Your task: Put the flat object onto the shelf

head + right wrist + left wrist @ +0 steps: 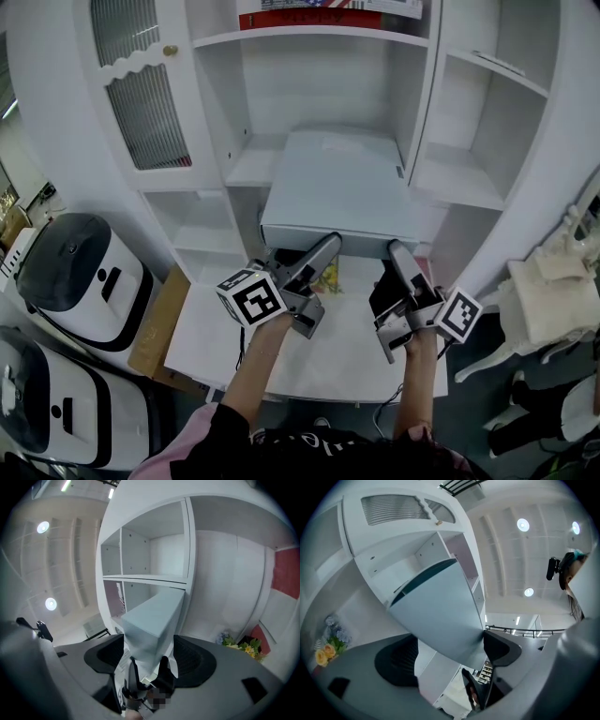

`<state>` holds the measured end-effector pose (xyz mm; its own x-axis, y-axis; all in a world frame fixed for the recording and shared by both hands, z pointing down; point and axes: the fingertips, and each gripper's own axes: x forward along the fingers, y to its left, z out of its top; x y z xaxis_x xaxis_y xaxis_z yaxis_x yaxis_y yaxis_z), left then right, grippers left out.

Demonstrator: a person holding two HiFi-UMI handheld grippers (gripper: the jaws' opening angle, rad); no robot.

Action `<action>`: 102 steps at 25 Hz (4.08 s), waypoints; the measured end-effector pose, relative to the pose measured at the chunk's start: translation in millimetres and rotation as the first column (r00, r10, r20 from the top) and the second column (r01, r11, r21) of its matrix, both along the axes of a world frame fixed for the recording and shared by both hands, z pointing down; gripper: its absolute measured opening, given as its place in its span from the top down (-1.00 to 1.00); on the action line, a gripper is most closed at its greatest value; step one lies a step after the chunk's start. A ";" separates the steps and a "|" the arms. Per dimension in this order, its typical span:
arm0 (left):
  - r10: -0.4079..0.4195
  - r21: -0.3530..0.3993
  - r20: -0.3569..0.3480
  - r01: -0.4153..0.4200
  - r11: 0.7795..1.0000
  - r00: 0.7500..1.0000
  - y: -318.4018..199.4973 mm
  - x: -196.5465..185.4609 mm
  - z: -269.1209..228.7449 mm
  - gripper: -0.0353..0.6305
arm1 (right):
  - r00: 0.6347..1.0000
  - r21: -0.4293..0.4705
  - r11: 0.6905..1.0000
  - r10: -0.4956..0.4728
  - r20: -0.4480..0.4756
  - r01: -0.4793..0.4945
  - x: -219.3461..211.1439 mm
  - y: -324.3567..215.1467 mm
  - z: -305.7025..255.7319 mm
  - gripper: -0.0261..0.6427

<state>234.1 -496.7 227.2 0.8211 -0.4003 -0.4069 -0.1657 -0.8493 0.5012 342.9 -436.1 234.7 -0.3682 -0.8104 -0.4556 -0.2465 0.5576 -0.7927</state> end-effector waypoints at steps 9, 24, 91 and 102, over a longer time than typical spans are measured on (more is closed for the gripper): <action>-0.006 -0.022 0.008 0.007 1.000 1.000 -35.8 12.0 -6.8 -0.40 | 0.999 -0.083 0.997 0.000 -0.045 -0.004 -6.5 7.5 44.3 -0.02; -0.069 -0.036 0.028 0.070 0.997 0.997 -83.9 28.3 -8.5 -0.41 | 0.996 -0.206 0.978 0.001 -0.093 -0.020 -17.0 28.5 101.4 -0.02; 0.149 -0.237 0.316 -0.074 0.969 0.937 260.4 -277.5 259.9 -0.30 | 0.864 -0.349 0.922 -0.032 -0.503 -0.169 -303.8 226.0 223.6 0.63; 0.123 -0.254 0.316 -0.041 0.966 0.941 288.9 -273.5 269.9 -0.11 | 0.866 -0.370 0.922 -0.090 -0.491 -0.114 -299.9 248.2 230.7 0.67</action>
<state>-39.4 -207.8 497.1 0.9257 -0.3781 -0.0103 -0.2903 -0.7275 0.6216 43.0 -188.0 465.5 -0.4484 -0.8856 0.1211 -0.6623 0.2383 -0.7103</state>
